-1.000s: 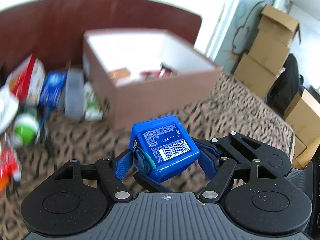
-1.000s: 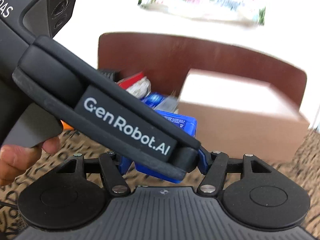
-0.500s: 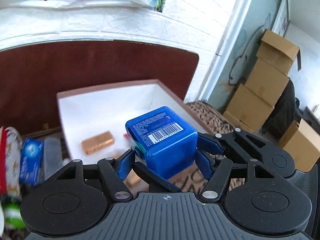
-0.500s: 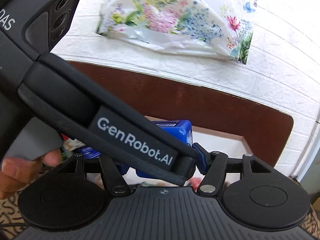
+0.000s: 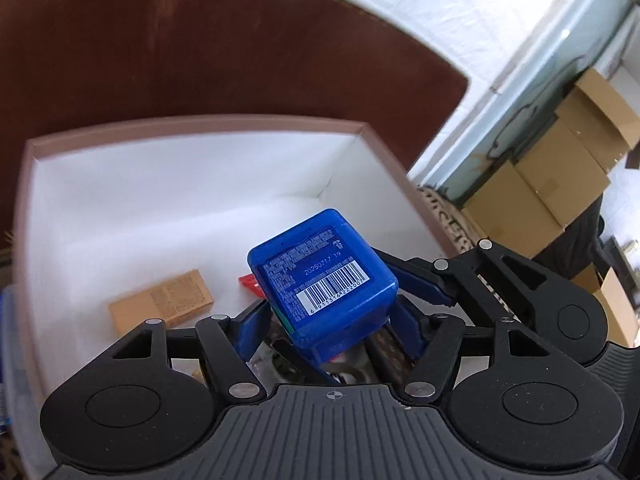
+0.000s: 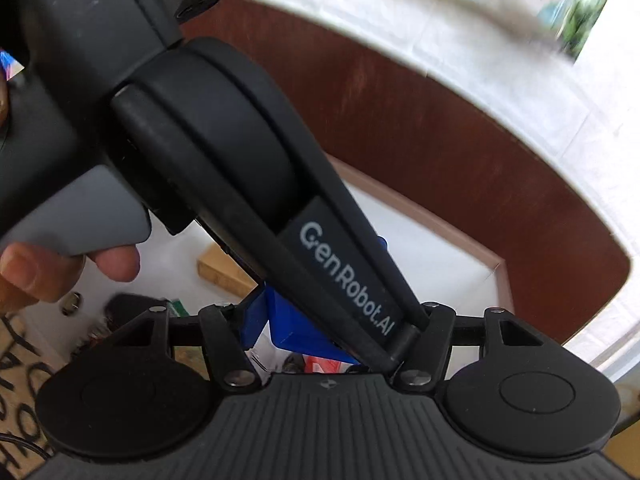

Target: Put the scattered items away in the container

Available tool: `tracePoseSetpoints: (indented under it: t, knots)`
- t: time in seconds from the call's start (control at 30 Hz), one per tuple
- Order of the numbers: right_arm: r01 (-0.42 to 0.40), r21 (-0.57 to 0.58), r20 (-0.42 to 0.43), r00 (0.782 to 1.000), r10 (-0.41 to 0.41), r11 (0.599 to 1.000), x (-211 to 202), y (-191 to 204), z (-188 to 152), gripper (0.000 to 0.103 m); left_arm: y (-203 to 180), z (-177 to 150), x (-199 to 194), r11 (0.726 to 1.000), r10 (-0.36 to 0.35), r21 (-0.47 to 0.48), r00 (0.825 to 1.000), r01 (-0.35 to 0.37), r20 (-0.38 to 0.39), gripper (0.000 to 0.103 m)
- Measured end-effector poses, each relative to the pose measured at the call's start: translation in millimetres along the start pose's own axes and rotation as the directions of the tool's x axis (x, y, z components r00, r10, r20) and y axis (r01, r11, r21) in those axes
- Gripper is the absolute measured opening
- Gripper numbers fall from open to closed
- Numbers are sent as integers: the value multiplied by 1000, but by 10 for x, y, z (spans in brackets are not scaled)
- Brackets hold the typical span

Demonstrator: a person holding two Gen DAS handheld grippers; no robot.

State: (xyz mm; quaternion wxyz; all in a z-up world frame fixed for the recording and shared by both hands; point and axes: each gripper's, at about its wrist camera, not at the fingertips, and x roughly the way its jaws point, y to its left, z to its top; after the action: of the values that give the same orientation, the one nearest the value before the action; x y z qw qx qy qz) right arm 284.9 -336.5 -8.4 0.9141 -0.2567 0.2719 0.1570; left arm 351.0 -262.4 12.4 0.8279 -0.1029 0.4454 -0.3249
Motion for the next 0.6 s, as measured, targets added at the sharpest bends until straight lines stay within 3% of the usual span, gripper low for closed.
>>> tracePoseSetpoints:
  t: [0.13, 0.17, 0.2, 0.27, 0.33, 0.6]
  knots:
    - [33, -46, -78, 996, -37, 998, 283, -59, 45, 64, 99, 109, 208, 998, 57, -2, 998, -57, 12, 84]
    - [31, -48, -101, 994, -36, 998, 320, -72, 75, 70, 123, 132, 231, 997, 76, -7, 997, -76, 20, 90]
    - [35, -54, -101, 994, -40, 998, 330, -80, 98, 84, 149, 149, 242, 996, 89, -20, 996, -88, 25, 93]
    - [106, -99, -55, 992, -112, 989, 308, -50, 103, 96, 205, 158, 236, 996, 76, -41, 997, -76, 18, 95]
    - [153, -122, -64, 985, -162, 981, 315, -27, 98, 96, 252, 138, 206, 997, 65, -46, 998, -64, 7, 97]
    - [157, -24, -75, 984, -158, 987, 93, -52, 59, 100, 172, 43, -31, 992, 126, 4, 989, -127, 82, 97]
